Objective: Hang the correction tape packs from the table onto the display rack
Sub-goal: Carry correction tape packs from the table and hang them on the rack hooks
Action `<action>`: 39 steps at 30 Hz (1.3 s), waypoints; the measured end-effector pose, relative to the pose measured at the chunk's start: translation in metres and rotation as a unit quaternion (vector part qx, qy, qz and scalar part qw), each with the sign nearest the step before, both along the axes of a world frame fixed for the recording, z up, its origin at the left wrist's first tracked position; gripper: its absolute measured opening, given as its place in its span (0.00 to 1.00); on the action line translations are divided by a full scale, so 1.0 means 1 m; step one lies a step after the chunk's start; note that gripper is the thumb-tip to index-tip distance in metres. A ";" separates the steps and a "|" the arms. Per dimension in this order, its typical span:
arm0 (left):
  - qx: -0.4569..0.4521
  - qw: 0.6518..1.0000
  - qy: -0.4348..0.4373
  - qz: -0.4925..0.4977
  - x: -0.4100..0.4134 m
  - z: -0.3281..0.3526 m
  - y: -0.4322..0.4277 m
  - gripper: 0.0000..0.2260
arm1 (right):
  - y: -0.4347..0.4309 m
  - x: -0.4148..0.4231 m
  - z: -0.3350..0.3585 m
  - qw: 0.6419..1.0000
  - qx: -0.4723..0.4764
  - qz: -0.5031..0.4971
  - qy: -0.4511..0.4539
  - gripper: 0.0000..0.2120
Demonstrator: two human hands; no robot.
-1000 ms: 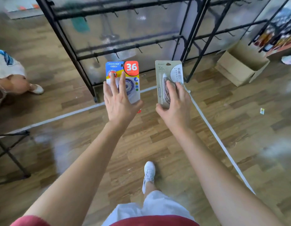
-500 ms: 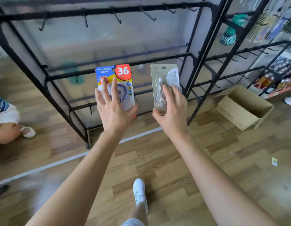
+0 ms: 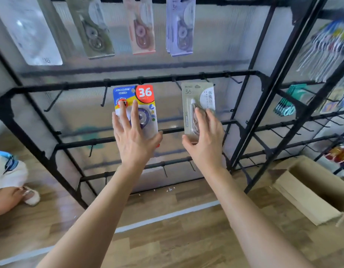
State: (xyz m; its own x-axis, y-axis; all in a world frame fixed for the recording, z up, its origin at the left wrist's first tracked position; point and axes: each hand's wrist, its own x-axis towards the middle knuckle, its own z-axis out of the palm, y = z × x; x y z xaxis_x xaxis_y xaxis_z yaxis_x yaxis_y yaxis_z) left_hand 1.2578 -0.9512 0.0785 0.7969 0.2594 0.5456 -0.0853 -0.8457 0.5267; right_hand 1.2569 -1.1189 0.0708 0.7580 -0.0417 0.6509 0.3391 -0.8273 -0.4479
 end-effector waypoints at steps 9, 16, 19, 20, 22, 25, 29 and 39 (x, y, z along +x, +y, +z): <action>0.000 0.995 -0.058 0.080 0.052 0.026 -0.006 0.41 | -0.009 0.076 0.026 0.996 0.008 0.089 -0.022 0.32; 0.019 0.992 -0.080 0.100 0.077 0.039 0.005 0.44 | 0.004 0.106 0.030 0.991 0.027 0.126 -0.041 0.33; 0.015 0.991 -0.092 0.094 0.089 0.044 0.009 0.44 | 0.010 0.116 0.034 0.991 0.029 0.119 -0.049 0.33; 0.014 0.991 -0.096 0.087 0.095 0.046 0.011 0.44 | 0.012 0.121 0.036 0.992 0.031 0.112 -0.052 0.33; 0.015 0.992 -0.099 0.071 0.103 0.048 0.012 0.44 | 0.015 0.127 0.040 0.993 0.036 0.099 -0.055 0.33; 0.024 0.994 -0.103 0.035 0.120 0.052 0.015 0.44 | 0.016 0.135 0.046 0.995 0.045 0.067 -0.061 0.33; 0.025 0.994 -0.103 0.002 0.135 0.056 0.016 0.45 | 0.010 0.141 0.051 0.997 0.040 0.029 -0.064 0.34; 0.036 0.991 -0.129 -0.006 0.145 0.071 0.052 0.44 | 0.023 0.149 0.076 0.992 0.043 -0.005 -0.117 0.33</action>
